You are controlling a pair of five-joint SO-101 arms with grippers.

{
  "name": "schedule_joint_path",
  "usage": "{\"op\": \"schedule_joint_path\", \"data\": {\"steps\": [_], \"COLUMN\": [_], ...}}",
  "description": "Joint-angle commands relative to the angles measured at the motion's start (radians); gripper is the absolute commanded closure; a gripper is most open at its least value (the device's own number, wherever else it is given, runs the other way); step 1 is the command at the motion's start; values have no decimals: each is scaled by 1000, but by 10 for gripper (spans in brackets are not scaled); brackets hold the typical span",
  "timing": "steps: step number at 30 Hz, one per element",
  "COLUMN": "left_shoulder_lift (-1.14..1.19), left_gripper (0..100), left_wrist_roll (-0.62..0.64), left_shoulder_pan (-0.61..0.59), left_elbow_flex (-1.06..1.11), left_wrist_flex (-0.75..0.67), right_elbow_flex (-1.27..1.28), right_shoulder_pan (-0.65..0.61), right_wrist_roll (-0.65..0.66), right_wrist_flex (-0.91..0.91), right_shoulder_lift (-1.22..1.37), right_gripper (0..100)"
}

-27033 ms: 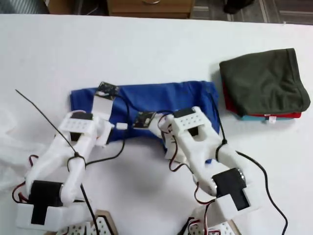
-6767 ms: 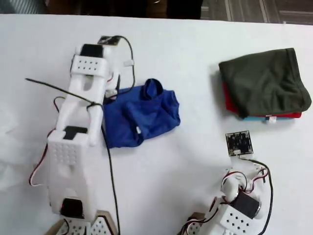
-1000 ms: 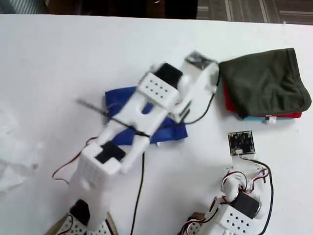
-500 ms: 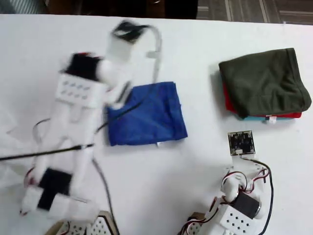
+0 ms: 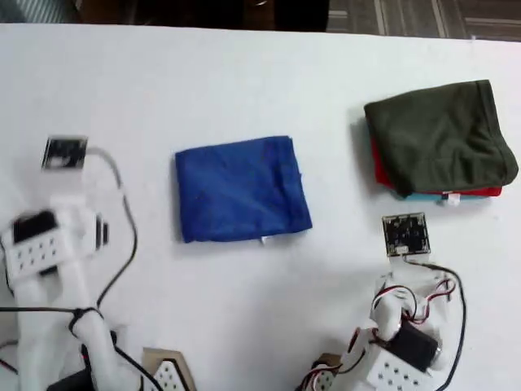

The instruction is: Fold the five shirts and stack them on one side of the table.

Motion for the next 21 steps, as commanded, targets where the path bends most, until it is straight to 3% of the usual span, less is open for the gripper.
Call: {"op": "schedule_joint_path", "data": {"steps": [1,5,11,18,21], "left_shoulder_lift": [-35,-35,-40,-35,-35], "left_gripper": [843,843,843,845,845], "left_wrist_roll": [-8,-6,-2,0,0], "left_shoulder_pan": [-26,-25,-25,-25,-26], "left_elbow_flex": [94,173,237,243,243], "left_wrist_flex": [-98,-170,-238,-242,-242], "right_elbow_flex": [-112,-163,-489,-1068,-1327], "right_shoulder_pan": [-154,-288,-366,-596,-682], "right_wrist_roll": [0,-11,-176,-411,-477], "right_wrist_flex": [-22,-76,-99,139,242], "right_shoulder_lift": [2,139,604,1288,1527], "right_gripper": [836,836,836,831,764]}}
